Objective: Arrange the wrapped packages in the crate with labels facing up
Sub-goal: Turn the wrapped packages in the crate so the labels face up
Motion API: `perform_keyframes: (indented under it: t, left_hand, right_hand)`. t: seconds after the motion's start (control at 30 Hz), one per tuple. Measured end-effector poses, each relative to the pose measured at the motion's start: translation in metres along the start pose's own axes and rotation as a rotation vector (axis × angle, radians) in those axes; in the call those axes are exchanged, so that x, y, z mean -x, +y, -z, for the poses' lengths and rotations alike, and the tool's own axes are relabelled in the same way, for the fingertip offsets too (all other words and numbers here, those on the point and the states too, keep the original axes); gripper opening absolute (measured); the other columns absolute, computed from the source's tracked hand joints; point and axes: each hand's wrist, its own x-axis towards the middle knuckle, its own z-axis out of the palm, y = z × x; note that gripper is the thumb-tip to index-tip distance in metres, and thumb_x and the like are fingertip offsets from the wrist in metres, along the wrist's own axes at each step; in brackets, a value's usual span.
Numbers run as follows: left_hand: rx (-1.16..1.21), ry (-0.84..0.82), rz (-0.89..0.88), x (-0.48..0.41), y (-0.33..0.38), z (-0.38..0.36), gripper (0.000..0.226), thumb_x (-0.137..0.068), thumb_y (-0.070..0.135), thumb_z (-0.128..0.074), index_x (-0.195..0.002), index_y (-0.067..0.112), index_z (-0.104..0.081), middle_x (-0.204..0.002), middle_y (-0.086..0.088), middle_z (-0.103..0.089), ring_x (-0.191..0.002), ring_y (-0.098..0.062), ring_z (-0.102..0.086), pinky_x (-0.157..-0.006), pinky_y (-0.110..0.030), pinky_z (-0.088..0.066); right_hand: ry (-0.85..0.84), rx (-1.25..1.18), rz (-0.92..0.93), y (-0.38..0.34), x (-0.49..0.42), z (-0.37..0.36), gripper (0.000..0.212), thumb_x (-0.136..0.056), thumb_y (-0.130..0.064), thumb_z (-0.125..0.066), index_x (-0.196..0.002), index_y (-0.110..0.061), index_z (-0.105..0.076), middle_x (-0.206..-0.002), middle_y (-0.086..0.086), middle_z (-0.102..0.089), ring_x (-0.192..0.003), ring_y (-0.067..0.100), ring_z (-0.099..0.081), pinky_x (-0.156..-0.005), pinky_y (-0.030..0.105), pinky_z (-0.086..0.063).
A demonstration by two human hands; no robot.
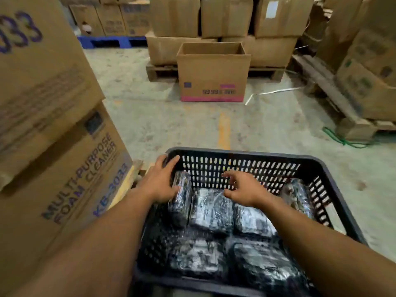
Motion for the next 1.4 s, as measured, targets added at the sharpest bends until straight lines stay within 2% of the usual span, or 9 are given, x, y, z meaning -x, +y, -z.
perform_keyframes:
  t: [0.13, 0.27, 0.43, 0.53, 0.9, 1.1, 1.27, 1.33, 1.4]
  left_hand:
    - [0.068, 0.055, 0.059, -0.008, -0.015, -0.002, 0.098, -0.096, 0.046, -0.063, -0.167, 0.031, 0.002, -0.174, -0.005, -0.01, -0.151, -0.035, -0.036, -0.12, -0.049, -0.037]
    - [0.084, 0.077, 0.03, -0.006, -0.019, -0.015, 0.094, -0.098, 0.047, -0.058, -0.163, 0.045, 0.01, -0.167, -0.004, -0.031, -0.142, -0.033, -0.045, -0.11, -0.052, -0.046]
    - [0.141, 0.101, 0.028, -0.007, -0.022, -0.013, 0.096, -0.094, 0.04, -0.058, -0.157, 0.058, 0.012, -0.123, 0.0, -0.06, -0.099, -0.022, -0.063, -0.086, -0.046, -0.054]
    - [0.186, 0.079, 0.039, -0.006, -0.021, -0.01, 0.096, -0.092, 0.038, -0.056, -0.157, 0.059, 0.011, -0.092, 0.002, -0.063, -0.077, -0.019, -0.062, -0.071, -0.045, -0.053]
    - [0.203, 0.063, 0.085, -0.004, -0.015, -0.007, 0.097, -0.092, 0.034, -0.058, -0.158, 0.057, 0.01, -0.089, 0.002, -0.068, -0.076, -0.023, -0.066, -0.071, -0.049, -0.058]
    - [0.199, 0.068, 0.101, -0.002, -0.015, -0.009, 0.097, -0.092, 0.034, -0.057, -0.157, 0.06, 0.01, -0.087, 0.001, -0.07, -0.076, -0.023, -0.067, -0.073, -0.05, -0.06]
    - [0.206, 0.066, 0.088, -0.004, -0.018, -0.01, 0.096, -0.092, 0.035, -0.056, -0.155, 0.061, 0.012, -0.093, -0.002, -0.07, -0.08, -0.024, -0.067, -0.078, -0.05, -0.06]
    - [0.205, 0.059, 0.084, -0.004, -0.018, -0.009, 0.095, -0.092, 0.035, -0.055, -0.155, 0.062, 0.012, -0.09, -0.004, -0.068, -0.08, -0.027, -0.066, -0.078, -0.051, -0.059]
    - [0.198, 0.052, 0.086, -0.003, -0.018, -0.009, 0.095, -0.092, 0.036, -0.054, -0.154, 0.062, 0.012, -0.087, -0.005, -0.066, -0.078, -0.03, -0.066, -0.077, -0.051, -0.059]
  right_hand:
    - [-0.119, 0.114, 0.007, 0.01, -0.013, -0.046, 0.066, -0.09, -0.03, -0.069, -0.151, -0.027, -0.044, -0.156, 0.008, -0.048, -0.138, 0.026, -0.05, -0.116, 0.05, -0.043]
    - [-0.156, 0.176, 0.018, 0.027, -0.033, -0.085, 0.068, -0.087, -0.036, -0.069, -0.15, -0.033, -0.044, -0.162, 0.007, -0.038, -0.147, 0.028, -0.036, -0.123, 0.056, -0.03]
    - [-0.184, 0.372, 0.1, 0.05, -0.044, -0.135, 0.085, -0.074, -0.056, -0.073, -0.15, -0.047, -0.035, -0.169, 0.003, -0.018, -0.154, 0.027, -0.015, -0.121, 0.064, -0.008]
    - [-0.091, 0.485, 0.132, 0.056, -0.044, -0.157, 0.094, -0.07, -0.064, -0.076, -0.149, -0.05, -0.029, -0.168, 0.006, -0.017, -0.154, 0.029, -0.01, -0.12, 0.063, -0.008]
    - [-0.111, 0.443, 0.207, 0.047, -0.033, -0.134, 0.065, -0.097, -0.034, -0.058, -0.15, -0.055, -0.027, -0.167, 0.006, -0.022, -0.153, 0.028, -0.017, -0.124, 0.062, -0.012]
    - [-0.123, 0.176, 0.133, 0.033, -0.029, -0.109, 0.062, -0.099, -0.02, -0.059, -0.148, -0.054, -0.04, -0.166, 0.0, -0.026, -0.15, 0.022, -0.026, -0.125, 0.058, -0.005]
    - [-0.133, 0.126, 0.113, 0.018, -0.03, -0.093, 0.062, -0.099, -0.01, -0.054, -0.145, -0.052, -0.047, -0.164, 0.001, -0.028, -0.147, 0.022, -0.032, -0.125, 0.065, -0.009]
    - [-0.12, 0.136, 0.118, 0.012, -0.031, -0.088, 0.065, -0.099, -0.006, -0.053, -0.144, -0.052, -0.047, -0.162, -0.001, -0.032, -0.138, 0.019, -0.041, -0.122, 0.06, -0.025]
    - [-0.076, 0.168, 0.143, 0.009, -0.033, -0.083, 0.07, -0.098, -0.003, -0.052, -0.143, -0.055, -0.046, -0.159, -0.002, -0.034, -0.115, 0.012, -0.05, -0.103, 0.043, -0.048]
